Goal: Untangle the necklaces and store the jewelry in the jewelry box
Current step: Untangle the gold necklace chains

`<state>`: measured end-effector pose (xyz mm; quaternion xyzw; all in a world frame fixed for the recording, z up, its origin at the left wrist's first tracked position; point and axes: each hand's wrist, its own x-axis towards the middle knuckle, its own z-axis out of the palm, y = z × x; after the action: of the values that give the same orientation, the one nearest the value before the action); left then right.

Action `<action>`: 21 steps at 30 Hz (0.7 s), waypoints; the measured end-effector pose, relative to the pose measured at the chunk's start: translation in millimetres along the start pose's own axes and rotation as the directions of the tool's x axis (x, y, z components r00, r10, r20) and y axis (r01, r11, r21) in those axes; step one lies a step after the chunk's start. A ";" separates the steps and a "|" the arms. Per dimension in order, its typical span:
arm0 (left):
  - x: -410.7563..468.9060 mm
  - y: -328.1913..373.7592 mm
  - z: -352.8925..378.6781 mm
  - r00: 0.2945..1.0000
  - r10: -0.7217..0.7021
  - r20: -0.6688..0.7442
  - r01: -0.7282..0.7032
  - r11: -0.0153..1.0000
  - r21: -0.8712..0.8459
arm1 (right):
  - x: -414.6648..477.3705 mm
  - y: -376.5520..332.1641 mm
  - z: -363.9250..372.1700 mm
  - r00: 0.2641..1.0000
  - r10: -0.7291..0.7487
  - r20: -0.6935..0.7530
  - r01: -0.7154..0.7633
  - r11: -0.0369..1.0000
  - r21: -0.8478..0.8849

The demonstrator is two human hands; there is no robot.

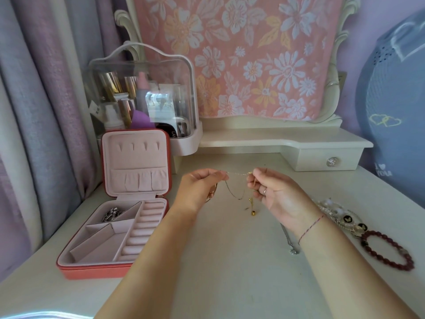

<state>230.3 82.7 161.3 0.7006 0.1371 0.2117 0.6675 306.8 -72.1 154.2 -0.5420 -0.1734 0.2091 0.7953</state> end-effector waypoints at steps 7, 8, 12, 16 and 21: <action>1.2 0.9 -2.1 0.997 -0.009 -0.071 0.005 0.999 -0.049 | -2.6 -2.6 0.6 1.000 -0.020 0.016 0.020 1.000 -0.017; 1.5 0.8 -2.3 0.996 -0.010 -0.084 0.006 0.999 -0.052 | -2.8 -2.7 0.8 1.000 -0.018 0.009 0.018 0.999 -0.027; 2.8 -0.9 -1.5 0.993 -0.003 -0.117 0.001 1.000 -0.016 | -3.6 -2.8 0.6 0.999 -0.032 -0.012 0.031 0.996 -0.084; 0.2 -0.5 0.5 0.993 0.007 -0.115 0.002 0.997 0.077 | -3.9 -2.6 0.0 0.999 -0.032 0.004 0.032 0.994 -0.102; 0.1 -1.9 0.5 0.999 -0.003 -0.044 0.011 0.981 0.193 | -3.9 -4.3 0.8 1.000 0.004 0.027 -0.002 0.997 -0.080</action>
<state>230.8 82.5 159.5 0.7568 0.1740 0.2101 0.5940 303.6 -74.9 158.3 -0.5708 -0.1918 0.2105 0.7701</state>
